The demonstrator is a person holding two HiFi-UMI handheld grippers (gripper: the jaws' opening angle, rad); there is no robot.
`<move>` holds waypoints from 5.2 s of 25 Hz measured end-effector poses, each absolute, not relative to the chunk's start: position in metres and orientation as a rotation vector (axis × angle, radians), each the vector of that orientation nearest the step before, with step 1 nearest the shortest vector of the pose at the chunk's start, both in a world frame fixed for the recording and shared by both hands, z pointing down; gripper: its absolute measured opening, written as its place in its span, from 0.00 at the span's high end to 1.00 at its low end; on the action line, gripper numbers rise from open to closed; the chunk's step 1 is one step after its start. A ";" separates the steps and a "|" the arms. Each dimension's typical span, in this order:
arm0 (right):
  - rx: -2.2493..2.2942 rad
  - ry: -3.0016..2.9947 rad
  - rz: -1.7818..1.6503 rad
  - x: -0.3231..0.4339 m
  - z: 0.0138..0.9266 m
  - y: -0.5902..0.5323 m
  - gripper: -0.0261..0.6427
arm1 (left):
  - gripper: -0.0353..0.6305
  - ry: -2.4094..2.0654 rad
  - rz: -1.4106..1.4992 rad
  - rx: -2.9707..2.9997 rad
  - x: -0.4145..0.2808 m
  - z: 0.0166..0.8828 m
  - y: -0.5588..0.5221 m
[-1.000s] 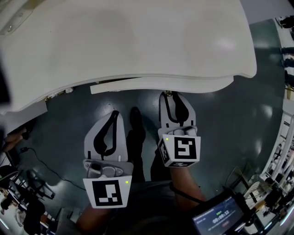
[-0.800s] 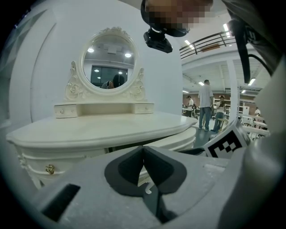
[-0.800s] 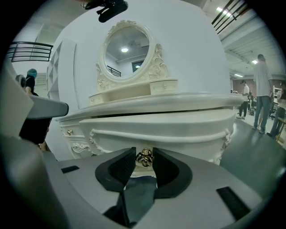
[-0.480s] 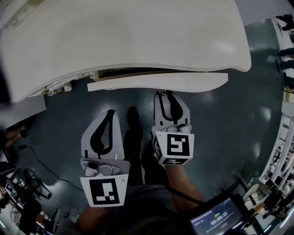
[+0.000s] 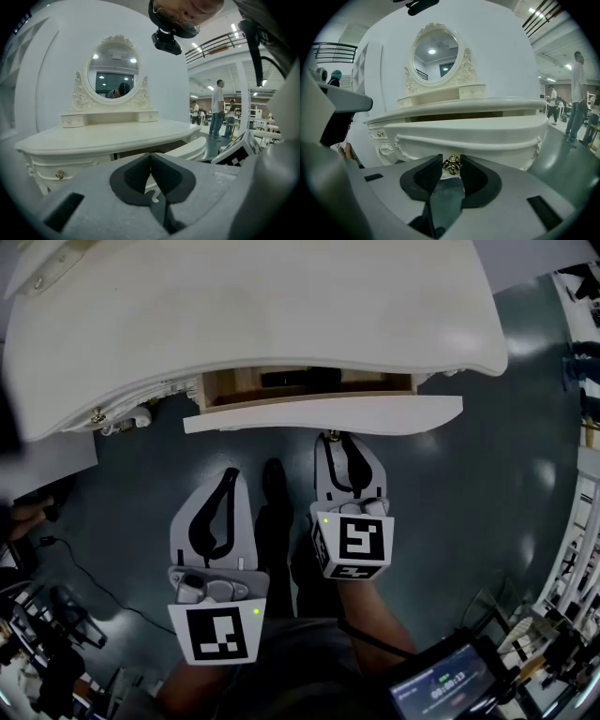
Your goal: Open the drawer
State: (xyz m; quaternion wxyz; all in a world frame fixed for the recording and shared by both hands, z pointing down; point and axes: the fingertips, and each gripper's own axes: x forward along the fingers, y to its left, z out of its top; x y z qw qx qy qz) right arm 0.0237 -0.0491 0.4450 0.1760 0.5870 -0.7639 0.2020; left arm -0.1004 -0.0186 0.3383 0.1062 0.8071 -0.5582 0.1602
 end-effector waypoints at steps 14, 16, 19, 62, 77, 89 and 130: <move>1.649 -2.157 0.556 0.021 0.447 -0.030 0.79 | 0.92 -1.654 0.467 2.394 -0.103 0.332 -0.004; 1.649 -2.157 0.559 0.020 0.446 -0.029 0.79 | 0.92 -1.651 0.473 2.392 -0.103 0.332 -0.003; 1.644 -2.156 0.563 0.019 0.447 -0.027 0.79 | 0.92 -1.649 0.475 2.396 -0.103 0.331 -0.001; 1.624 -2.185 0.565 0.022 0.445 0.042 0.79 | 0.92 -1.667 0.455 2.452 -0.077 0.314 0.057; 1.628 -2.180 0.563 0.024 0.447 0.062 0.79 | 0.92 -1.657 0.447 2.465 -0.072 0.314 0.073; 1.640 -2.175 0.558 0.022 0.448 0.068 0.79 | 0.92 -1.642 0.456 2.470 -0.077 0.318 0.079; 1.671 -2.583 -0.005 0.034 0.136 0.097 0.94 | 0.92 -1.811 0.173 2.692 -0.039 0.118 0.104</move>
